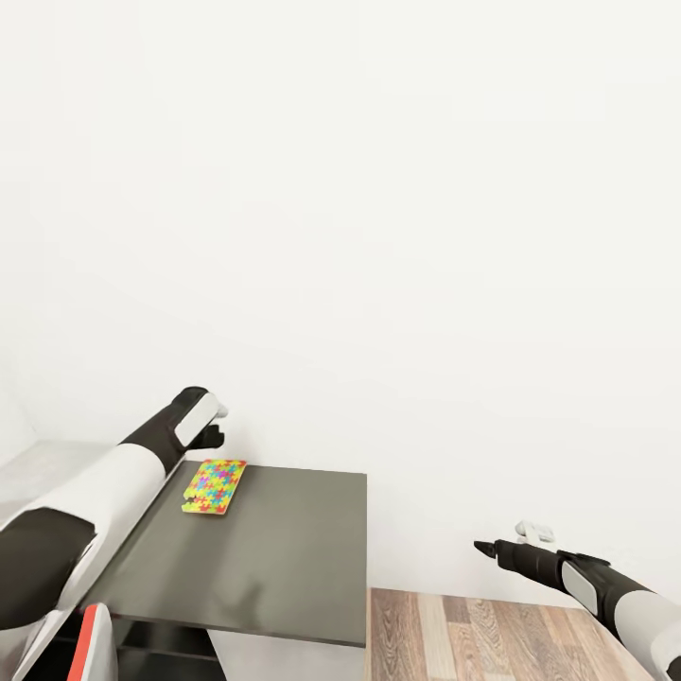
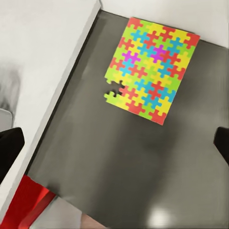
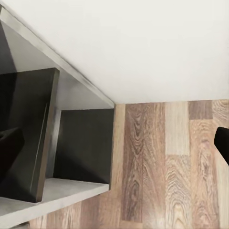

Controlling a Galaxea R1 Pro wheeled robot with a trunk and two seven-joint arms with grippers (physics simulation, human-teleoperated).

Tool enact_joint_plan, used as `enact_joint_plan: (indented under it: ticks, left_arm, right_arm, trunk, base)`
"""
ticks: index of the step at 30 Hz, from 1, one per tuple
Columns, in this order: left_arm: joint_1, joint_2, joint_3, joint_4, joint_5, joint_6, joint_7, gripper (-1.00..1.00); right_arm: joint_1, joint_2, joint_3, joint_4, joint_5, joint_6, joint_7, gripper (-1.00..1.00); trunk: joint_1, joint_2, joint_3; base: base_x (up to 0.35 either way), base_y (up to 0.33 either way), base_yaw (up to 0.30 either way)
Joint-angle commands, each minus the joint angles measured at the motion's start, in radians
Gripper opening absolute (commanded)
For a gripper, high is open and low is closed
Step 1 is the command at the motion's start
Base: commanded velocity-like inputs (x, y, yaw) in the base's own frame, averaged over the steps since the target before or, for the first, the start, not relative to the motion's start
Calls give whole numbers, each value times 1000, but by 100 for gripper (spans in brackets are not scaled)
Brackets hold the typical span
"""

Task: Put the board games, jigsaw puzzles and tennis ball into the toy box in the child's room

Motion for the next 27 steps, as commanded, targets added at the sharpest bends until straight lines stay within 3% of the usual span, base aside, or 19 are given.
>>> enact_joint_plan:
  ticks: [1, 6, 13, 22, 27]
  left_arm:
    - [-1, 4, -8, 0, 6, 2, -4, 100]
    - [-9, 32, -21, 24, -26, -25, -32, 100]
    - [7, -8, -7, -15, 17, -66, -40, 100]
    - [8, -59, -7, -59, 21, -96, -37, 100]
    - [9, -41, -7, -60, 22, -96, -44, 100]
  right_arm:
    - [-1, -1, 5, -1, -10, 7, 2, 100]
    - [-1, 16, 12, -1, -7, 6, -16, 100]
    - [-1, 26, 12, -1, -7, 5, -33, 100]
    - [-1, 26, 12, -1, -7, 5, -37, 100]
    - [-1, 25, 12, -1, -7, 5, -37, 100]
  trunk:
    - [1, -2, -2]
    - [1, -2, -2]
    - [1, -2, -2]
    - [1, -2, -2]
    - [1, -2, -2]
  base:
    - [0, 0, 0]
    - [0, 0, 0]
    - [0, 0, 0]
    - [25, 39, 0]
    - [13, 22, 0]
